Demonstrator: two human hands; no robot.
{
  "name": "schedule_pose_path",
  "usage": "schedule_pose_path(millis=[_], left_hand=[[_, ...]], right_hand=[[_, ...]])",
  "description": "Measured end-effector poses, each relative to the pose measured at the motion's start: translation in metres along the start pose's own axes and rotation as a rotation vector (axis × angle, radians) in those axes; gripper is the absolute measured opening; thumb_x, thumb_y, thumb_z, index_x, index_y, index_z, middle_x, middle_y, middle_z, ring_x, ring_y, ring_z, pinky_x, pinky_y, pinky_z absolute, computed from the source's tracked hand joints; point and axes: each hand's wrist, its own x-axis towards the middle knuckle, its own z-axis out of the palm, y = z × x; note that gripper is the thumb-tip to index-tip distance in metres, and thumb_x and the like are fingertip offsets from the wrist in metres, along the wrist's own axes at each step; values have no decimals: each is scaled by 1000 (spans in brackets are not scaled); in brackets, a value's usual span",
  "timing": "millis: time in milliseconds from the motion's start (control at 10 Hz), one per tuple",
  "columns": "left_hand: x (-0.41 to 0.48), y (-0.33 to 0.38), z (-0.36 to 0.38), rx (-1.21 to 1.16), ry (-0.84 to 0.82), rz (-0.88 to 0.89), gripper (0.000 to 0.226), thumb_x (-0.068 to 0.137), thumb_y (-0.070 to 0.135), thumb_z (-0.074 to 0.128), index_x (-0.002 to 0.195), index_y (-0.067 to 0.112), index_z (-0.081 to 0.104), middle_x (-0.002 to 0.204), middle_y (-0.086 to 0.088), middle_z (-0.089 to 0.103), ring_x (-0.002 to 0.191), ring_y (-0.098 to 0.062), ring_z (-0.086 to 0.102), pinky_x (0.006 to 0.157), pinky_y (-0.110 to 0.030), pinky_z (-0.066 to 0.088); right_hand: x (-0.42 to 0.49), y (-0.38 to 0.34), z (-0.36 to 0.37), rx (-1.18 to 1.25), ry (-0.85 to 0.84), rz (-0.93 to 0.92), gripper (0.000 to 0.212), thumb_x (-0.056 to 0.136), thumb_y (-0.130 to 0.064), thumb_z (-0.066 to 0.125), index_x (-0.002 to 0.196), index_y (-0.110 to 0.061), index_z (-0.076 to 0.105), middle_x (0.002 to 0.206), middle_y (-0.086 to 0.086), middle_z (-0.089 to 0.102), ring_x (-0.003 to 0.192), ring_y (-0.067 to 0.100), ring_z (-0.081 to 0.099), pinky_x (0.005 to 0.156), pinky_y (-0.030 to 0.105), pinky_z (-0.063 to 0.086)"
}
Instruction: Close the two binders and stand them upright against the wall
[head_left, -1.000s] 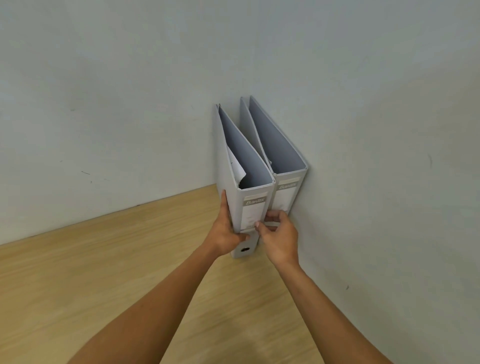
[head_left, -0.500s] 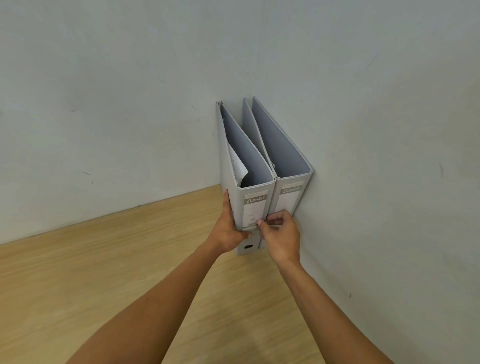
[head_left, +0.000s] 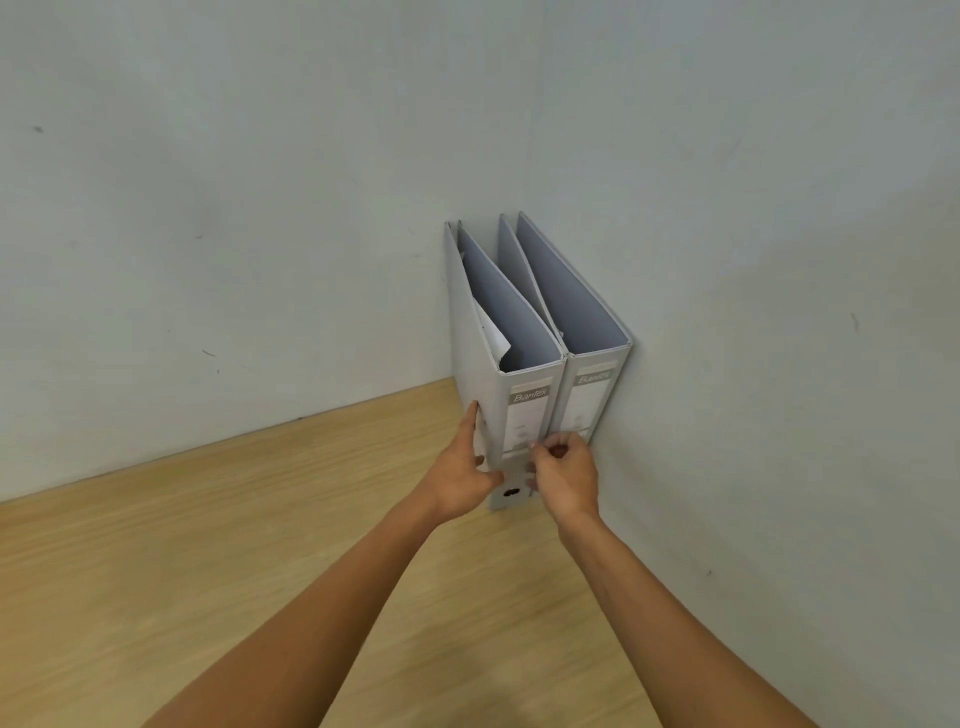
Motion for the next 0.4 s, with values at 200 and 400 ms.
schedule_pose_path(millis=[200,400], left_hand=[[-51,-25,-61,60,74,-53,100,92,21,69,161,34,-2,168,-3,21,137,-29,52,98,-36,49],[-124,-42,-147,61,248,-140,92,95,20,65,162,29,1,167,-3,23,132,-28,56,95,-37,48]], right_hand=[[-41,-14,40,-94,-339,81,2,90,-15,59,92,-16,59,91,4,67,72,17,68,63,30,54],[-84,-45,105,-227,-586,51,5,88,-17,62,92,-19,60,89,-3,65,75,14,65,72,32,53]])
